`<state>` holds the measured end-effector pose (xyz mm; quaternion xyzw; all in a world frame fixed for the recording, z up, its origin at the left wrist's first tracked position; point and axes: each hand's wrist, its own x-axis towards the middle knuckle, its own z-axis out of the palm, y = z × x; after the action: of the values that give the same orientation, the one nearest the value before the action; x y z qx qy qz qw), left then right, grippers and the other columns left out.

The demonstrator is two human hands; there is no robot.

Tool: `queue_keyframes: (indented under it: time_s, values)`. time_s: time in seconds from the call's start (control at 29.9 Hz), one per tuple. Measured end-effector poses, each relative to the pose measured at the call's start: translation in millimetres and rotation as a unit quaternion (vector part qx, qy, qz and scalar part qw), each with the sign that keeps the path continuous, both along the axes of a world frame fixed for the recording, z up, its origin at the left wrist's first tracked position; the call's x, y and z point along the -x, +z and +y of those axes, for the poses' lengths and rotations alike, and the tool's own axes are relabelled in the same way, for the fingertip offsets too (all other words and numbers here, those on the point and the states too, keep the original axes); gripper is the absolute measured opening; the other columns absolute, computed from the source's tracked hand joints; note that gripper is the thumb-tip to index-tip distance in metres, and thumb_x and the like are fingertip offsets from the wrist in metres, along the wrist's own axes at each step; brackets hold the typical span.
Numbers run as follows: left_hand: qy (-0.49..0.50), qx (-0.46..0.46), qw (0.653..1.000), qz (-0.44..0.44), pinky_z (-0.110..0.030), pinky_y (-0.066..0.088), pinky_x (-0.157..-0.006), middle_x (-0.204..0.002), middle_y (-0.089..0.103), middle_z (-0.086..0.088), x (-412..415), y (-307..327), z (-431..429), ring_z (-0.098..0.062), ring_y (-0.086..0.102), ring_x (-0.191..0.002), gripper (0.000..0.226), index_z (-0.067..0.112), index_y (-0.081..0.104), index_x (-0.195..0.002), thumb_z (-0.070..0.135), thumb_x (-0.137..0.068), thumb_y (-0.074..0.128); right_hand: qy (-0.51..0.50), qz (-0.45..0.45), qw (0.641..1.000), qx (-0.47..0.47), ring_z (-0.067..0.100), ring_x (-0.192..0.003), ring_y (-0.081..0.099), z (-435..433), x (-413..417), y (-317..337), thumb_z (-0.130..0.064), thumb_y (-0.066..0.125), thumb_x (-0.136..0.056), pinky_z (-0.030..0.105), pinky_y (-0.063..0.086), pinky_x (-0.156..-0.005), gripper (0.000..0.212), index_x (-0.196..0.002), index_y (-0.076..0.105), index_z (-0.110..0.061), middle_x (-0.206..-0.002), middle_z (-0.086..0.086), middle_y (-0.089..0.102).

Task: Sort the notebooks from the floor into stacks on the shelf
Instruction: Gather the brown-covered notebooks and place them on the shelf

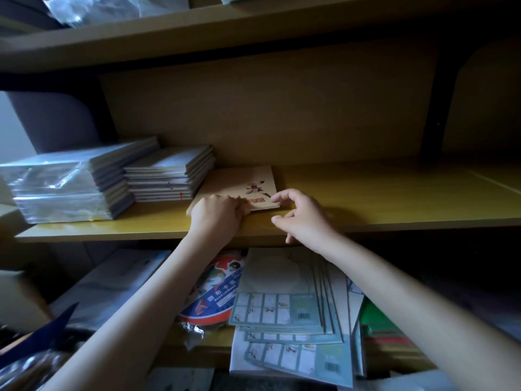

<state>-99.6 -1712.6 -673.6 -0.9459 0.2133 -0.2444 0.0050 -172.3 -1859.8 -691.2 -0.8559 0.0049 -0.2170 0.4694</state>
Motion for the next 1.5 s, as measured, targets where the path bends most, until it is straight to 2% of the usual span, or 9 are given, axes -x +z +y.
queue_keyframes:
  time_s: [0.17,0.33,0.54,0.67,0.8,1.0,1.2,1.34,1.5]
  values:
    - [-0.063,0.060,0.996,-0.006,-0.043,0.029,-0.110,-0.144,0.042,-0.012,31,-27,-1,-0.029,0.037,-0.134,0.043,0.016,0.041,-0.138,0.024,-0.096,0.039,0.007,-0.143,0.990,-0.014,0.012,-0.077,0.061,-1,38,-30,0.002,0.054,-0.086,0.024,0.054,-0.065,0.026,-0.098,0.059,-0.021,-0.109,-0.006,0.057]
    - [-0.281,0.076,0.953,-0.081,-0.051,0.023,-0.112,-0.140,0.039,-0.019,114,-98,-15,-0.032,0.032,-0.132,0.060,0.008,0.038,-0.131,0.029,-0.077,0.051,-0.007,-0.132,0.991,0.025,0.005,-0.079,0.057,-19,105,-98,0.003,0.047,-0.079,0.019,0.044,-0.069,0.026,-0.086,0.058,-0.019,-0.084,-0.008,0.057]
    - [-0.311,-0.140,0.923,0.178,-0.046,0.032,-0.105,-0.132,0.049,-0.020,200,-226,13,-0.032,0.035,-0.124,0.080,0.007,0.049,-0.126,0.049,-0.059,0.064,-0.055,0.108,0.993,0.005,0.001,-0.077,0.058,-44,196,-199,0.012,0.044,-0.078,0.012,0.039,-0.066,0.039,-0.086,0.057,-0.024,-0.089,0.005,0.063]
    - [-0.185,-0.228,0.852,0.435,-0.042,0.015,-0.114,-0.154,0.005,-0.008,224,-267,30,-0.029,0.012,-0.142,0.097,0.013,0.006,-0.148,0.042,-0.077,0.065,0.024,0.288,0.952,0.097,0.001,-0.071,0.053,-41,241,-244,0.006,0.052,-0.079,0.005,0.036,-0.066,0.034,-0.108,0.058,-0.011,-0.104,0.004,0.056]
    - [-0.197,-0.191,0.822,0.499,-0.036,0.041,-0.095,-0.144,0.018,-0.011,231,-289,38,-0.033,0.041,-0.123,0.100,0.006,0.012,-0.144,0.039,-0.071,0.072,0.023,0.347,0.935,0.076,0.007,-0.074,0.052,-18,251,-248,-0.003,0.054,-0.079,0.022,0.045,-0.078,0.039,-0.117,0.054,-0.012,-0.107,0.000,0.055]
    - [-0.213,-0.196,0.841,0.457,-0.039,0.035,-0.104,-0.146,0.019,-0.009,237,-300,38,-0.028,0.033,-0.131,0.117,0.009,0.005,-0.146,0.046,-0.063,0.078,-0.019,0.512,0.846,0.149,0.025,-0.130,0.039,16,253,-258,-0.030,0.059,-0.069,0.040,0.040,-0.099,0.046,-0.112,0.050,-0.018,-0.118,0.005,0.057]
    - [-0.188,-0.184,0.870,0.418,-0.038,0.022,-0.110,-0.150,0.013,-0.010,246,-309,39,-0.028,0.024,-0.136,0.117,0.013,-0.002,-0.148,0.040,-0.067,0.078,-0.099,0.492,0.860,-0.093,0.031,-0.113,0.056,12,247,-261,-0.008,0.065,-0.075,0.044,0.044,-0.099,0.055,-0.126,0.049,0.004,-0.121,0.019,0.060]
    - [-0.183,-0.169,0.876,0.412,-0.040,0.024,-0.107,-0.143,0.020,-0.011,241,-310,41,-0.031,0.028,-0.130,0.131,0.012,-0.001,-0.148,0.049,-0.055,0.084,-0.097,0.465,0.864,-0.164,0.023,-0.109,0.057,6,252,-264,-0.002,0.064,-0.077,0.033,0.042,-0.096,0.058,-0.131,0.045,-0.002,-0.110,0.008,0.064]
    - [-0.190,-0.054,0.886,0.419,-0.039,0.035,-0.090,-0.124,0.035,-0.015,234,-318,47,-0.035,0.039,-0.115,0.097,0.003,0.036,-0.129,0.028,-0.051,0.087,-0.056,0.461,0.877,-0.120,0.015,-0.110,0.051,10,257,-270,-0.014,0.070,-0.078,0.024,0.040,-0.090,0.062,-0.134,0.044,-0.015,-0.119,0.000,0.053]
